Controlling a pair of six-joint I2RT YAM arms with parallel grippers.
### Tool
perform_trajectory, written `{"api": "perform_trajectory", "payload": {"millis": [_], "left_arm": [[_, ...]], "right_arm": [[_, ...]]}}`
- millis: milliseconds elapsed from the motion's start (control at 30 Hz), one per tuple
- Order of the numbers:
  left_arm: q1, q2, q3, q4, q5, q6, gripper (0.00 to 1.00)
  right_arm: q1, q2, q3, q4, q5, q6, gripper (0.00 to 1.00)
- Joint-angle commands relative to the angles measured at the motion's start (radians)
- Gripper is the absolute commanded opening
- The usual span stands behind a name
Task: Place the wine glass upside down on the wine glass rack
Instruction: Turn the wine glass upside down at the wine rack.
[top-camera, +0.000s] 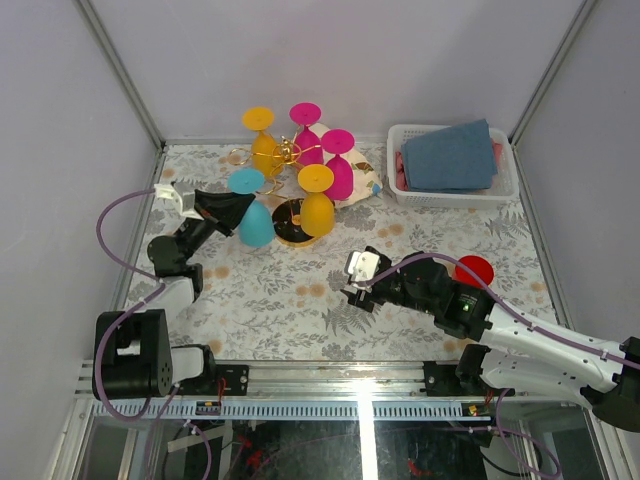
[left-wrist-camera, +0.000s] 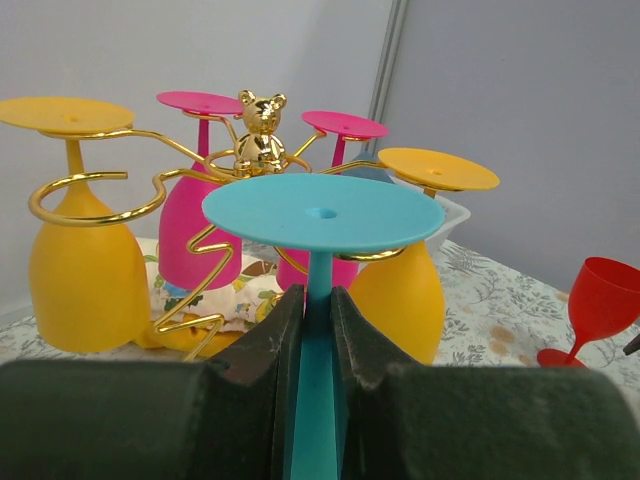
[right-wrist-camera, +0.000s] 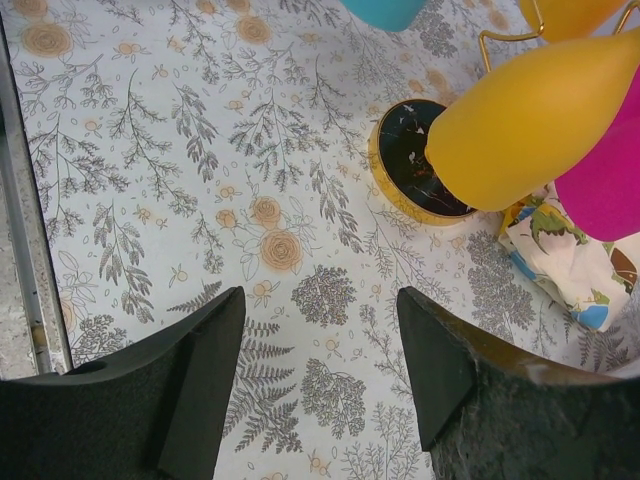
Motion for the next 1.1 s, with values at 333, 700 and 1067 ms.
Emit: {"api": "perform_trajectory", "payload": {"millis": [333, 700, 1067], "left_arm": [[-0.001, 0.084, 0.108, 0.107, 0.072, -0.029, 0.0], [-0.021, 0.183, 0.163, 0.118, 0.095, -0.026, 0.0], [-0.068, 0.229, 0.203, 0.12, 0.117, -0.03, 0.0]], "right_arm": [[0.005, -0.01, 0.007, 0.006, 0.011, 0.009, 0.69], [0.005, 0.003, 0.017, 0.002, 0.006, 0.02, 0.7], [0.005, 0.012, 0.017, 0.0, -0.002, 0.023, 0.7]]}}
